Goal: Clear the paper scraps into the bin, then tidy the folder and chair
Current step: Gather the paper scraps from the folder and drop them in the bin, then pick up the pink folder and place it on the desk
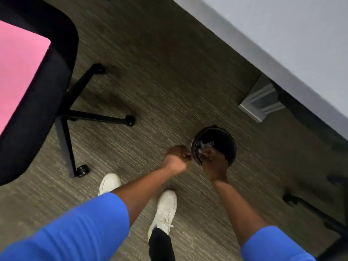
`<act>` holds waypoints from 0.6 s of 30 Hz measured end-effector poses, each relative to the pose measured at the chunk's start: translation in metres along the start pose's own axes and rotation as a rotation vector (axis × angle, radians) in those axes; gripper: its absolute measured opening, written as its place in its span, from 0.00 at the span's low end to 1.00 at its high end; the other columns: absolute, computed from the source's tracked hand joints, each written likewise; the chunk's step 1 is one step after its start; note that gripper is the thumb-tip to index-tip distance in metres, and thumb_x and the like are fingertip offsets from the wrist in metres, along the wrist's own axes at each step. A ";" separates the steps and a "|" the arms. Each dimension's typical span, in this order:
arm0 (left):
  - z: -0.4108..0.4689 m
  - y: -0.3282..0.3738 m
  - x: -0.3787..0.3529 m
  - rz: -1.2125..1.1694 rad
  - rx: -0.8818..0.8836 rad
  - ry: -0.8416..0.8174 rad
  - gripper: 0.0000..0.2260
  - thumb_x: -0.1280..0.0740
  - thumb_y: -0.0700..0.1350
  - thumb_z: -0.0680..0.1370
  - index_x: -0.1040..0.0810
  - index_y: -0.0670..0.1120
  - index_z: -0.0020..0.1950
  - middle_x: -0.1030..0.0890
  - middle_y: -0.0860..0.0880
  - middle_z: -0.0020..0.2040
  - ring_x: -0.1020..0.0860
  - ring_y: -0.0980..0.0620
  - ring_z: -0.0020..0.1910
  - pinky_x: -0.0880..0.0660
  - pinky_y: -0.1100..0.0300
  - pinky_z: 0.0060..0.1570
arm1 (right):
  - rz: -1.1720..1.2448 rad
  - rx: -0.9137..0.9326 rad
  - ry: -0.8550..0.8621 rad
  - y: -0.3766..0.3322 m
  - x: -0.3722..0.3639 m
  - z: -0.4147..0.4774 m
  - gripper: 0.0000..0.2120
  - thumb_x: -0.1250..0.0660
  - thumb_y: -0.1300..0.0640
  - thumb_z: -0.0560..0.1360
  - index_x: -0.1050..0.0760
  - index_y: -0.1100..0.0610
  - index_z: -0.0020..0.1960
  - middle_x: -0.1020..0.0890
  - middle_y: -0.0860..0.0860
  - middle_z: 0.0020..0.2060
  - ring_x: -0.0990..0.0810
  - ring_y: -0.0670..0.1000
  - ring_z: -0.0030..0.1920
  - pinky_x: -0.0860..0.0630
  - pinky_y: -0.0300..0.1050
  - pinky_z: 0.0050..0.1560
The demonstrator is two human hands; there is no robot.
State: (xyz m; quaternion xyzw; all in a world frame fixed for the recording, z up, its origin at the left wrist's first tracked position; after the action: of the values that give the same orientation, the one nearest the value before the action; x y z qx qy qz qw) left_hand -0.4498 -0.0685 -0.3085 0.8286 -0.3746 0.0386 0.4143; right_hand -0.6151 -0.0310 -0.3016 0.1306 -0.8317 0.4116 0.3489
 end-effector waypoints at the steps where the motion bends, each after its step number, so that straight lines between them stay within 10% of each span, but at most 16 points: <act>1: -0.006 -0.005 0.012 0.005 0.017 0.021 0.11 0.30 0.43 0.82 0.14 0.42 0.61 0.13 0.42 0.61 0.16 0.43 0.62 0.23 0.60 0.58 | 0.003 0.007 -0.003 -0.010 -0.004 -0.006 0.06 0.26 0.66 0.76 0.15 0.65 0.52 0.11 0.62 0.48 0.15 0.53 0.48 0.22 0.39 0.51; 6: -0.032 -0.032 0.075 -0.007 0.094 0.090 0.10 0.29 0.45 0.81 0.14 0.45 0.59 0.12 0.45 0.58 0.15 0.45 0.60 0.20 0.56 0.59 | -0.013 -0.051 -0.189 -0.055 -0.031 -0.031 0.13 0.31 0.66 0.78 0.16 0.59 0.61 0.13 0.56 0.55 0.16 0.54 0.55 0.21 0.40 0.57; 16: -0.110 -0.078 0.247 -0.046 0.155 0.286 0.07 0.25 0.49 0.79 0.17 0.49 0.44 0.16 0.55 0.40 0.18 0.56 0.41 0.30 0.78 0.38 | -0.055 0.125 -0.321 -0.191 -0.107 -0.113 0.10 0.26 0.60 0.76 0.14 0.49 0.55 0.11 0.47 0.45 0.13 0.49 0.48 0.19 0.46 0.52; 18: -0.130 -0.089 0.277 -0.006 0.178 0.311 0.08 0.26 0.50 0.79 0.18 0.50 0.42 0.13 0.52 0.43 0.15 0.52 0.45 0.21 0.65 0.46 | -0.063 0.191 -0.396 -0.222 -0.127 -0.133 0.12 0.27 0.62 0.77 0.15 0.50 0.57 0.11 0.47 0.45 0.13 0.48 0.47 0.19 0.44 0.53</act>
State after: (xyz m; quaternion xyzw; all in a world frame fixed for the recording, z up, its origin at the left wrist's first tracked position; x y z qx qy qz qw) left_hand -0.1613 -0.1056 -0.1781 0.8471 -0.2986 0.1981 0.3924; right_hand -0.3489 -0.0757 -0.2018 0.2672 -0.8368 0.4436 0.1777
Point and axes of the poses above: each hand's wrist, its own z-axis towards the middle knuckle, its own x-axis out of the back of the hand, y = z × x, the point moved 5 cm from there along z, towards the middle knuckle
